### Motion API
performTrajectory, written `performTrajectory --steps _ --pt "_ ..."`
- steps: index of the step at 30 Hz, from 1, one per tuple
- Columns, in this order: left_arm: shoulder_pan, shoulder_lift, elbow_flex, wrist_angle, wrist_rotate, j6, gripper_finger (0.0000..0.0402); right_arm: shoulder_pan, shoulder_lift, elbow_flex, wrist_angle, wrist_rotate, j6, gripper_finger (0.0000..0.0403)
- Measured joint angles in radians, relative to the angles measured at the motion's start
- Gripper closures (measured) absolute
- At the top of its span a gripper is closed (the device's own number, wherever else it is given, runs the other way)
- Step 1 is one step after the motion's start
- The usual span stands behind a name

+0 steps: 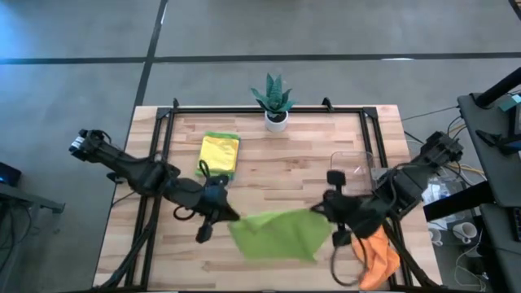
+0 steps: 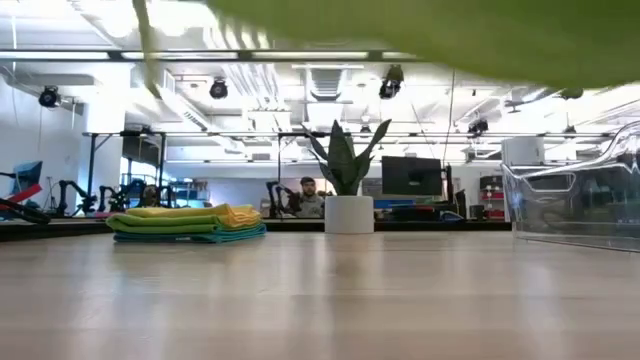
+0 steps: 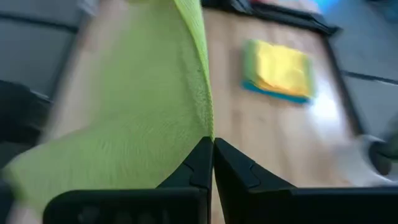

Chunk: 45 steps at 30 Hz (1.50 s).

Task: Fold microfiber towels
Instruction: Fold the light green towel on the table

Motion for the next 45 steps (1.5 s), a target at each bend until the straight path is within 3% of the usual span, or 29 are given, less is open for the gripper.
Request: performTrajectory --steps 3,6,12,15,21,27,32,35,41,45 --pt "0.074 0.016 -0.046 -0.006 -0.017 0.0 0.0402 -0.083 0.021 -0.039 -0.071 0.008 -0.024 0.0394" --pt "0.157 0.05 -0.127 0.01 -0.02 0.0 0.0402 -0.185 0.052 -0.167 -0.033 0.003 -0.07 0.0394" --pt "0.319 0.147 -0.36 0.142 0.001 0.005 0.0401 -0.358 0.153 -0.53 0.393 -0.131 -0.297 0.0394" --pt "0.379 0.213 -0.46 0.251 0.007 0.055 0.0402 -0.42 0.216 -0.614 0.538 -0.144 -0.382 0.0394" --pt "0.41 0.329 -0.484 0.32 0.026 0.298 0.0397 -0.494 0.319 -0.624 0.567 -0.164 -0.413 0.0394" --pt "0.408 0.326 -0.432 0.273 0.002 0.407 0.0335 -0.5 0.354 -0.607 0.573 -0.212 -0.415 0.0394" --pt "0.368 0.282 -0.423 0.269 -0.018 0.233 0.0273 -0.524 0.354 -0.607 0.572 -0.216 -0.393 0.0394" --pt "0.311 0.28 -0.419 0.286 -0.028 0.129 0.0258 -0.557 0.351 -0.606 0.567 -0.216 -0.362 0.0394" --pt "0.211 0.333 -0.42 0.461 -0.262 0.016 0.0256 -0.613 0.35 -0.605 0.566 -0.232 -0.359 0.0394" --pt "0.205 0.411 -0.406 0.506 -0.352 -0.055 0.0256 -0.621 0.349 -0.605 0.566 -0.272 -0.359 0.0394"
